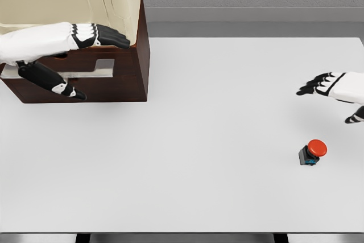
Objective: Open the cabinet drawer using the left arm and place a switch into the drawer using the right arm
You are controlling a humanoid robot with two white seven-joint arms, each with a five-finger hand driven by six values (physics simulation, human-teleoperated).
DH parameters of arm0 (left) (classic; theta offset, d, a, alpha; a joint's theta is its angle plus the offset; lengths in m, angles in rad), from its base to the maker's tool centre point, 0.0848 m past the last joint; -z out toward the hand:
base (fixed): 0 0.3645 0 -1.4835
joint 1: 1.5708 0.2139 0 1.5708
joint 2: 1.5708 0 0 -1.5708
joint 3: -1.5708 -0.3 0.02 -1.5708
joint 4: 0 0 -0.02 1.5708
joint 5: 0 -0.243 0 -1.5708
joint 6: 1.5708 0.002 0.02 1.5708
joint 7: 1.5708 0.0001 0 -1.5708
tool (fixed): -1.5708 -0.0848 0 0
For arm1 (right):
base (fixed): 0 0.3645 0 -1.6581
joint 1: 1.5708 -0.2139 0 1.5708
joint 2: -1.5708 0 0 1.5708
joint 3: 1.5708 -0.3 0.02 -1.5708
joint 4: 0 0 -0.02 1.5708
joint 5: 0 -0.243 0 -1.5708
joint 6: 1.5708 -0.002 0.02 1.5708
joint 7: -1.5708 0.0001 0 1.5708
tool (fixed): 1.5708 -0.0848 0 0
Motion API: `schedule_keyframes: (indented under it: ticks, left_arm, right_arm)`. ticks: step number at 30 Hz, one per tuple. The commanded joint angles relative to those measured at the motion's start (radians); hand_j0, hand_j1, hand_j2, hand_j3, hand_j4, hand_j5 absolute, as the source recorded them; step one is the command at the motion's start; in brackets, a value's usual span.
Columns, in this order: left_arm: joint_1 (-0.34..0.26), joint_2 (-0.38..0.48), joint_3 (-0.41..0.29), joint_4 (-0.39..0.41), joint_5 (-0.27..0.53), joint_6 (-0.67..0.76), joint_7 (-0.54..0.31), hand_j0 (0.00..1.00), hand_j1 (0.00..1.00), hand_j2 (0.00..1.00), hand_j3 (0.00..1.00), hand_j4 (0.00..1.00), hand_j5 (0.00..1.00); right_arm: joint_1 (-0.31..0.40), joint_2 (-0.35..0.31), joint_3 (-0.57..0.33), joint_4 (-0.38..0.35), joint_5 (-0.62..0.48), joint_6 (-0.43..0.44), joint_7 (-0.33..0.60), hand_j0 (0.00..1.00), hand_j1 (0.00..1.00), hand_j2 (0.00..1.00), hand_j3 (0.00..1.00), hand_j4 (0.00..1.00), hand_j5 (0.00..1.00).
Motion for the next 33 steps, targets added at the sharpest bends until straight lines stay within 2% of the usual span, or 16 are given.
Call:
schedule_keyframes:
  ticks: [1,4,6,8,9,11,13,15,17,20,21,25,29,33]
  left_arm:
    - [0.0,0.015,-0.005,0.0,0.006,0.003,-0.057,1.0,1.0,1.0,1.0,1.0,1.0]
    - [-0.038,0.015,-0.003,0.0,0.005,0.009,-0.057,1.0,1.0,1.0,1.0,1.0,1.0]
    - [-0.048,0.049,-0.003,0.0,0.017,0.012,-0.057,1.0,1.0,1.0,1.0,1.0,1.0]
    - [-0.063,0.051,-0.005,0.0,0.064,0.011,-0.057,1.0,1.0,1.0,1.0,1.0,1.0]
    - [-0.063,0.051,-0.006,0.0,0.107,0.009,-0.057,1.0,1.0,1.0,1.0,1.0,1.0]
    - [-0.063,0.051,-0.008,0.0,0.141,0.008,-0.057,1.0,1.0,1.0,1.0,1.0,1.0]
    - [-0.063,0.054,-0.037,0.0,0.149,0.032,-0.057,1.0,1.0,1.0,1.0,1.0,1.0]
    - [-0.063,0.068,-0.04,0.0,0.15,0.106,-0.057,1.0,1.0,1.0,1.0,1.0,1.0]
    - [-0.063,0.081,-0.04,0.0,0.156,0.12,-0.057,1.0,1.0,1.0,1.0,1.0,1.0]
    - [-0.06,0.083,-0.04,0.0,0.213,0.166,-0.057,1.0,1.0,1.0,1.0,1.0,1.0]
    - [-0.058,0.084,-0.04,0.0,0.216,0.213,-0.057,1.0,1.0,1.0,1.0,1.0,1.0]
    - [-0.037,0.081,-0.041,0.0,0.216,0.219,-0.057,1.0,1.0,1.0,1.0,1.0,1.0]
    - [0.008,0.077,-0.041,0.001,0.215,0.23,-0.057,1.0,1.0,1.0,1.0,1.0,1.0]
    - [0.017,0.081,-0.043,0.0,0.235,0.416,-0.057,1.0,1.0,1.0,1.0,1.0,1.0]
  right_arm:
    - [0.003,-0.027,-0.001,-0.018,-0.007,0.003,-0.001,1.0,1.0,1.0,1.0,1.0,1.0]
    - [0.046,-0.025,-0.002,-0.027,-0.005,0.003,-0.001,1.0,1.0,1.0,1.0,1.0,1.0]
    - [0.066,-0.025,-0.007,-0.026,-0.007,0.003,-0.001,1.0,1.0,1.0,1.0,1.0,1.0]
    - [0.083,-0.022,-0.008,-0.026,-0.007,0.003,-0.001,1.0,1.0,1.0,1.0,1.0,1.0]
    - [0.103,-0.021,-0.01,-0.026,-0.007,0.003,-0.001,1.0,1.0,1.0,1.0,1.0,1.0]
    - [0.124,-0.012,-0.011,-0.021,-0.007,0.003,-0.001,1.0,1.0,1.0,1.0,1.0,1.0]
    - [0.132,-0.007,-0.011,-0.02,-0.007,0.003,-0.001,1.0,1.0,1.0,1.0,1.0,1.0]
    - [0.133,-0.005,-0.011,-0.02,-0.007,0.003,-0.001,1.0,1.0,1.0,1.0,1.0,1.0]
    - [0.143,-0.004,-0.011,-0.018,-0.007,0.003,-0.001,1.0,1.0,1.0,1.0,1.0,1.0]
    - [0.161,0.008,-0.016,-0.018,-0.008,0.003,-0.001,1.0,1.0,1.0,1.0,1.0,1.0]
    - [0.161,0.008,-0.016,-0.018,-0.008,0.003,-0.001,1.0,1.0,1.0,1.0,1.0,1.0]
    - [0.173,0.01,-0.017,-0.007,-0.013,0.003,-0.001,1.0,1.0,1.0,1.0,1.0,1.0]
    - [0.247,0.016,-0.1,-0.006,-0.016,0.003,-0.001,1.0,1.0,1.0,1.0,1.0,1.0]
    - [0.249,0.031,-0.103,-0.006,-0.016,0.003,-0.001,1.0,1.0,1.0,1.0,1.0,1.0]
